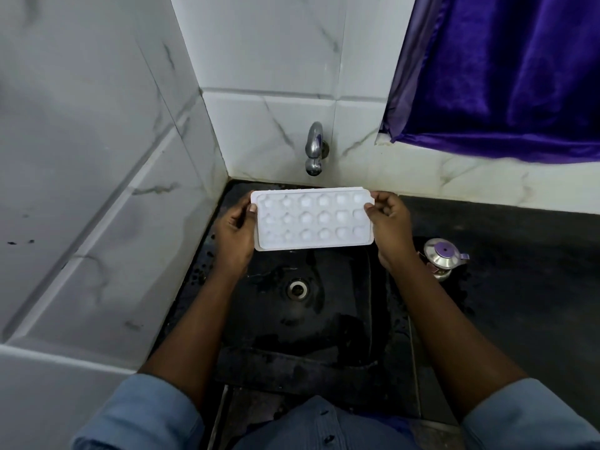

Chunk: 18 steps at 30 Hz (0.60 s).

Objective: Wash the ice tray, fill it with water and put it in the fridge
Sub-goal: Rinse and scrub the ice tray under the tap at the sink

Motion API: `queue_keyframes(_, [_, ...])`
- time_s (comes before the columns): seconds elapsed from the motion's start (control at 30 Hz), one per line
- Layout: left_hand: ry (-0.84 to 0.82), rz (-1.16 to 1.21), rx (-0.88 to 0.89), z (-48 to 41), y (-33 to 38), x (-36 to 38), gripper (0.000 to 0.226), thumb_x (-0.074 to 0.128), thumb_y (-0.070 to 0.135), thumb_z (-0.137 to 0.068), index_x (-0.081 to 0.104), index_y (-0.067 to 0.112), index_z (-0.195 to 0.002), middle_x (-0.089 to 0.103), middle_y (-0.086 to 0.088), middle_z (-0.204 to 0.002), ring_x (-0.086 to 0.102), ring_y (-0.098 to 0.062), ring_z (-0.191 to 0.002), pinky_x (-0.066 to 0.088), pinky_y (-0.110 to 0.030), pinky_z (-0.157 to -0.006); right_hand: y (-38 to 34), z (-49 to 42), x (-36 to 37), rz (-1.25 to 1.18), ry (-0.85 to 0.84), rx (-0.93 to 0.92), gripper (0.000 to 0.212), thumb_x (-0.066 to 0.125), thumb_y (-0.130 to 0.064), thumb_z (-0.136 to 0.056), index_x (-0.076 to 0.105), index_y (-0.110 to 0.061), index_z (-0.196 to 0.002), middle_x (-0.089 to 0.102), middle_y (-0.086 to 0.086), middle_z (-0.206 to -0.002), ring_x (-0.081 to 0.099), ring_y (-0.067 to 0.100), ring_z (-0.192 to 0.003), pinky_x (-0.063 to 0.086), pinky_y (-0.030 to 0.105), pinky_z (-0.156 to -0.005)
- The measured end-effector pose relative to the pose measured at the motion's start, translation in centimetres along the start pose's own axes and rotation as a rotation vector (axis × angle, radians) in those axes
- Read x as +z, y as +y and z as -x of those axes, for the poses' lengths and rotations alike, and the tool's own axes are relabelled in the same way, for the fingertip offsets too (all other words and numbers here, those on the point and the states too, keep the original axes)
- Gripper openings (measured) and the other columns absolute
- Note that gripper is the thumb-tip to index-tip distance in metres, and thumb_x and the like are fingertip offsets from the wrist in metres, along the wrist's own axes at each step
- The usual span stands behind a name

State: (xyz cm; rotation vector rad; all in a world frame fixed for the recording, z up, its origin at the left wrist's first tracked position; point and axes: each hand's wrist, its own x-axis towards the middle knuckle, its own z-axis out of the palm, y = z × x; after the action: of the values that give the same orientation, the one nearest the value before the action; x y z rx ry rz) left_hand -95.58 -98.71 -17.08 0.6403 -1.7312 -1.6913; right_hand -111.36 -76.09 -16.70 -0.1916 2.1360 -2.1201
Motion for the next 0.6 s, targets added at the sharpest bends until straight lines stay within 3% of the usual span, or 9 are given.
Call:
queue_keyframes(0.13, [0.056, 0.155, -0.214, -0.7, 0.2, 0.6, 0.033, 0.048, 0.026, -0.115, 0.062, 0.016, -0.142, 0.069, -0.011, -0.140, 0.063, -0.033, -0.134, 0.051, -0.056, -0.113, 0.7, -2.1, 2.0, 0.042, -0.043, 0.166, 0.010, 0.069, -0.006, -0.095, 0.073, -0.014, -0.098, 0.077, 0.007, -0.102, 0.069, 0.020, -0.091, 0.057, 0.039, -0.087])
queue_keyframes(0.2, [0.006, 0.305, -0.365, -1.3, 0.1, 0.5, 0.044, 0.041, 0.040, -0.115, 0.057, 0.013, -0.146, 0.068, -0.015, -0.141, 0.063, -0.037, -0.133, 0.052, -0.058, -0.110, 0.8, -3.1, 3.2, 0.056, -0.087, 0.232, 0.009, 0.070, -0.007, -0.093, 0.075, -0.014, -0.093, 0.078, 0.008, -0.099, 0.071, 0.021, -0.087, 0.060, 0.040, -0.080])
queue_keyframes(0.3, [-0.080, 0.453, -0.497, -1.9, -0.1, -0.1, 0.066, 0.033, 0.055, -0.113, 0.052, 0.005, -0.152, 0.064, -0.021, -0.146, 0.061, -0.040, -0.136, 0.049, -0.059, -0.112, 0.6, -5.1, 4.7, 0.112, -0.124, 0.306, 0.007, 0.072, -0.008, -0.091, 0.075, -0.014, -0.088, 0.077, 0.010, -0.097, 0.072, 0.023, -0.082, 0.063, 0.035, -0.067])
queue_keyframes(0.4, [0.035, 0.475, -0.518, -2.5, -0.2, -0.7, 0.058, 0.038, 0.051, -0.113, 0.061, 0.008, -0.143, 0.071, -0.018, -0.137, 0.067, -0.037, -0.128, 0.050, -0.059, -0.112, 0.0, -7.3, 6.4, 0.170, -0.206, 0.366, 0.011, 0.068, -0.016, -0.093, 0.073, -0.011, -0.084, 0.073, 0.009, -0.081, 0.067, 0.024, -0.063, 0.054, 0.027, -0.051])
queue_keyframes(0.47, [0.083, 0.490, -0.521, -2.9, -0.3, -1.1, 0.058, 0.038, 0.048, -0.114, 0.060, 0.005, -0.146, 0.071, -0.018, -0.136, 0.067, -0.039, -0.128, 0.051, -0.058, -0.111, -0.1, -8.9, 7.7, 0.186, -0.247, 0.402, 0.018, 0.064, -0.023, -0.098, 0.072, -0.007, -0.096, 0.075, 0.012, -0.090, 0.071, 0.025, -0.070, 0.058, 0.032, -0.059])
queue_keyframes(0.6, [0.125, 0.533, -0.512, -3.5, -0.3, -2.0, 0.058, 0.037, 0.046, -0.114, 0.059, 0.004, -0.147, 0.071, -0.019, -0.137, 0.067, -0.039, -0.128, 0.053, -0.056, -0.110, -0.7, -11.9, 9.8, 0.217, -0.314, 0.444, 0.043, 0.059, -0.037, -0.103, 0.063, -0.005, -0.132, 0.071, 0.018, -0.124, 0.068, 0.033, -0.107, 0.056, 0.046, -0.099])
